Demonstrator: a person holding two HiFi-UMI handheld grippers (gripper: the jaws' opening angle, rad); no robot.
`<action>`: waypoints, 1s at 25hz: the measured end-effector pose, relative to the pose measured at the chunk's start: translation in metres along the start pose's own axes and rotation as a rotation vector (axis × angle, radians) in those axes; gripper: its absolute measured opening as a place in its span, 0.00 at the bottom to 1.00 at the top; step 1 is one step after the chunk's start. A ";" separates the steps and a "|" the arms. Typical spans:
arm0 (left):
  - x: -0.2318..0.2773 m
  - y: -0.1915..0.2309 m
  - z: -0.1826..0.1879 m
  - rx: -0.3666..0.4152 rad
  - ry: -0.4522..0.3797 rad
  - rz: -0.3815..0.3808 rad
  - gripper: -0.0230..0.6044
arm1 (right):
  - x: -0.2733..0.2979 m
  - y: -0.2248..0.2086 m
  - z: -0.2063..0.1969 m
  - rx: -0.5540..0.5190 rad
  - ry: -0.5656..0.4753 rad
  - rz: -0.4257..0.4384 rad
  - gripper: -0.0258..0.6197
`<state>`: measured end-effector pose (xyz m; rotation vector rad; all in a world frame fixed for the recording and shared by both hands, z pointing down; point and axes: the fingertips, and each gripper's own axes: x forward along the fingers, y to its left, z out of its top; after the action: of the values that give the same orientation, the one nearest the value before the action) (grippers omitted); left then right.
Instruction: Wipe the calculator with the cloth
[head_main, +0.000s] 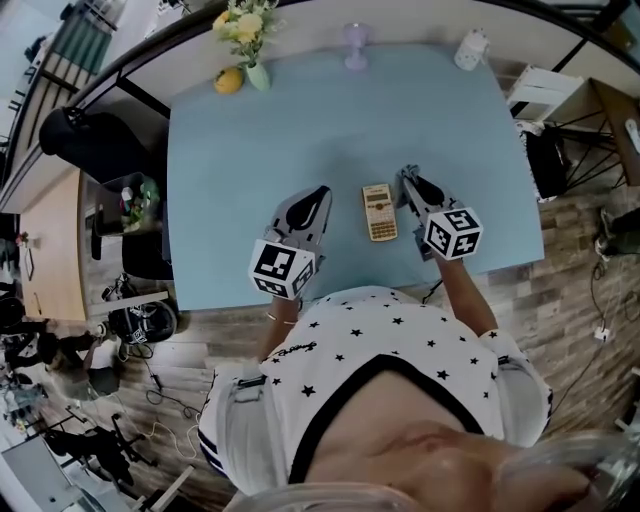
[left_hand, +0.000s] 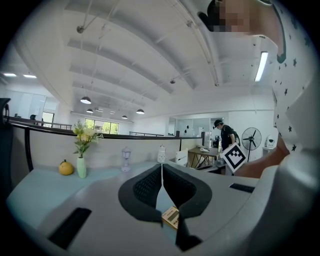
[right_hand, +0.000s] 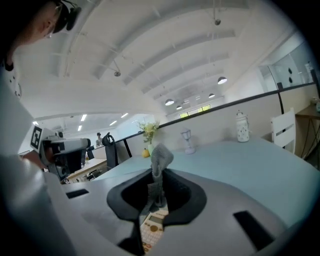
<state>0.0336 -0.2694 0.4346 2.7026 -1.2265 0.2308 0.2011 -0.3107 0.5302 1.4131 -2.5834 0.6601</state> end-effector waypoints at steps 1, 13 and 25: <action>-0.001 0.001 0.001 0.001 -0.002 0.001 0.09 | -0.002 0.003 0.011 -0.011 -0.029 0.005 0.12; -0.005 0.002 -0.001 0.003 -0.002 0.004 0.09 | -0.018 0.052 0.068 -0.087 -0.171 0.120 0.12; -0.004 -0.002 -0.002 0.006 0.008 -0.004 0.09 | -0.022 0.057 0.069 -0.074 -0.180 0.134 0.11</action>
<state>0.0324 -0.2652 0.4352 2.7065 -1.2199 0.2445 0.1730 -0.2964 0.4433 1.3442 -2.8296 0.4674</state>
